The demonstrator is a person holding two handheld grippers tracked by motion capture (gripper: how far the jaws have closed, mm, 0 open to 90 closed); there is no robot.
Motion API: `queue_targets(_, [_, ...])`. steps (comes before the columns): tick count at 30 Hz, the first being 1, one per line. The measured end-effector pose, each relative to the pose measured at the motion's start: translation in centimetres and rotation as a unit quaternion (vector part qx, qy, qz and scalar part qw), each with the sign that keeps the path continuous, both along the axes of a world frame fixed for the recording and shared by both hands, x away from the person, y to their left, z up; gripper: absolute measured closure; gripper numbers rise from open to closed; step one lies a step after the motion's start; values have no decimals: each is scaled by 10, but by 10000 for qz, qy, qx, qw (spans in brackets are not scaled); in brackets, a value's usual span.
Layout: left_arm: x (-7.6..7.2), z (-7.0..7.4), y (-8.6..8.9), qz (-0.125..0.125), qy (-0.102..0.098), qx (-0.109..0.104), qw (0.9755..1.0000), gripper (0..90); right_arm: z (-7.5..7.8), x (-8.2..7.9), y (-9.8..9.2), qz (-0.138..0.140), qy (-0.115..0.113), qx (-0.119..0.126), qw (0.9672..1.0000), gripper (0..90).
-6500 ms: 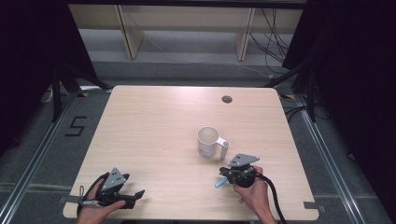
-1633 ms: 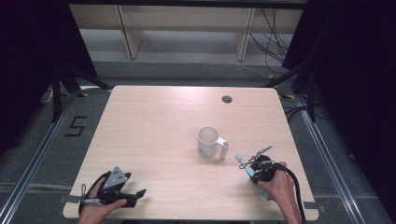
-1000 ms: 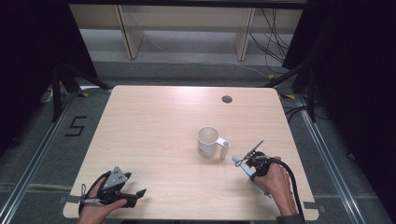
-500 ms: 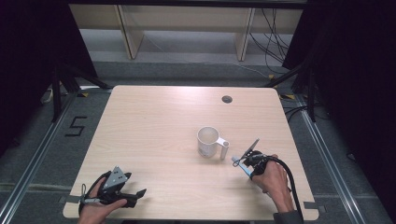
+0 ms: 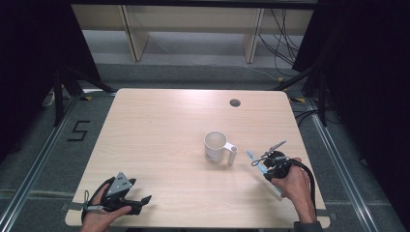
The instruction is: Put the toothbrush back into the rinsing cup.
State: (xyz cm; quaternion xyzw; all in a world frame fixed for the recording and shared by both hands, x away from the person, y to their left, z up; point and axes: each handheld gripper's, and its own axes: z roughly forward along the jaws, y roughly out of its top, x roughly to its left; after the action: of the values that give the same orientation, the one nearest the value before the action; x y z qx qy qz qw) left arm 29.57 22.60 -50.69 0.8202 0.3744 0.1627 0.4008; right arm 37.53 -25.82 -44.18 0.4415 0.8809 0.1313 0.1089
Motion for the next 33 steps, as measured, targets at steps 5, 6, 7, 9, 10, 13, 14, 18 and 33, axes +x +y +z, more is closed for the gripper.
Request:
queue_targets(5, [0,1,1,-35,-15,59,10000,160,12,-4,-9,-48,-420,451,9981,790])
queue_targets(6, [0,2,1,-38,-13,44,10000,160,13,-5,-10,-47,-520,529,9972,790])
queue_targets(7, [-1,2,0,5,-23,-4,10000,160,14,-5,-12,-6,-596,557,9967,790])
queue_targets(9, [0,2,1,-20,-3,26,10000,160,15,-6,-13,32,-856,717,9937,790])
queue_targets(10, [0,3,1,-27,-8,31,10000,160,17,-6,-14,40,-894,772,9930,790])
queue_targets(13, [-1,2,1,16,-6,-24,10000,160,19,-8,-15,-19,-1199,922,9885,789])
queue_targets(14, [0,2,2,-2,-19,87,10000,160,20,-7,-16,8,-1277,1008,9867,790])
queue_targets(18, [0,3,2,-9,-19,107,9999,160,21,-9,-16,-66,-1519,1209,9810,789])
queue_targets(33, [0,2,1,32,-22,-31,10000,159,33,-12,-11,-116,-2342,1863,9541,790])
